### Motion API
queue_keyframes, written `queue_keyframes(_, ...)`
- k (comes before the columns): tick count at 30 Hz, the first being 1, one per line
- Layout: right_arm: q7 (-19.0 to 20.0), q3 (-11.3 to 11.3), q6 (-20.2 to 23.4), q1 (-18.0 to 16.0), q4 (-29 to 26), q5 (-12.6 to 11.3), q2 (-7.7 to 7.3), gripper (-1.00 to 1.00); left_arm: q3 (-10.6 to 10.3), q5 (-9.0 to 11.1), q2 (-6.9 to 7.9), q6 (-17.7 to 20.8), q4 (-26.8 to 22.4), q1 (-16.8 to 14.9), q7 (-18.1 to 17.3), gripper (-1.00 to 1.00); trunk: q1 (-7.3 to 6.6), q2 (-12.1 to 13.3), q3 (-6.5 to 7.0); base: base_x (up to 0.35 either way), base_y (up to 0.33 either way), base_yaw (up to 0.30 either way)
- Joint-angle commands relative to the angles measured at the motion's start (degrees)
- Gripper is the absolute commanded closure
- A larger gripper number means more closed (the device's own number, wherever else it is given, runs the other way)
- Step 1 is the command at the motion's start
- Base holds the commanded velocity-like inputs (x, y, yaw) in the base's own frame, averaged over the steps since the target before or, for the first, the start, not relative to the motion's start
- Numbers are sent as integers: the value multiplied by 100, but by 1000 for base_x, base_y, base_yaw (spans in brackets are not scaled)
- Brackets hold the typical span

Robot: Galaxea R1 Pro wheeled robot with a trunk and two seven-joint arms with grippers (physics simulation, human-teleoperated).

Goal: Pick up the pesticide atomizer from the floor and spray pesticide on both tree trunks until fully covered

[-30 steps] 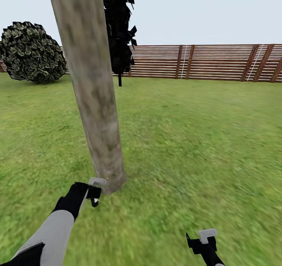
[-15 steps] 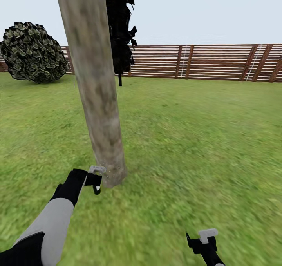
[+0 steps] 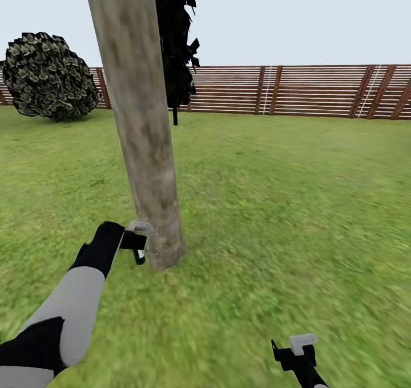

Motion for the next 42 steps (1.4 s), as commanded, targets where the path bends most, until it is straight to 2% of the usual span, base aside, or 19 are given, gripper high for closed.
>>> queue_keyframes(1, 0, 0, 0, -1, -1, 0, 0, -100, -2, -20, -17, -3, -3, -20, -2, 100, 0, 0, 0, 0, 0, 0)
queue_keyframes(4, 0, 0, 0, -2, -1, 0, 0, -100, 5, -42, 0, 2, -7, -75, -4, 100, 0, 0, 0, 0, 0, 0)
queue_keyframes(9, 0, 0, 0, -3, -3, 0, 0, -100, 63, -53, 180, 2, -8, -32, 19, 100, 0, 0, 0, 0, -1, 0)
queue_keyframes(18, 0, 0, 0, -3, -3, 0, 0, -100, 3, -44, 167, -14, 0, 8, 21, 100, 0, 0, 0, 85, -202, 0)
queue_keyframes(23, 0, 0, 0, -3, -5, 0, 0, -100, 53, -49, 166, -15, -1, 9, 21, 100, 0, 0, 0, 100, -259, 34)
queue_keyframes(31, 0, 0, 0, -4, -6, 0, 0, -100, 46, -56, 211, -20, 1, 18, 43, 100, 0, 0, 0, 61, -266, 252)
queue_keyframes(37, 0, 5, 0, -2, -3, 0, 0, -100, 42, -53, 204, -18, 13, 19, 234, 100, 0, 0, 0, 2, -272, 269)
queue_keyframes(42, 0, 3, -3, -3, -7, 0, 0, -100, 53, -45, 183, -32, 20, 237, 249, 100, 0, 0, 0, 0, -273, 31)
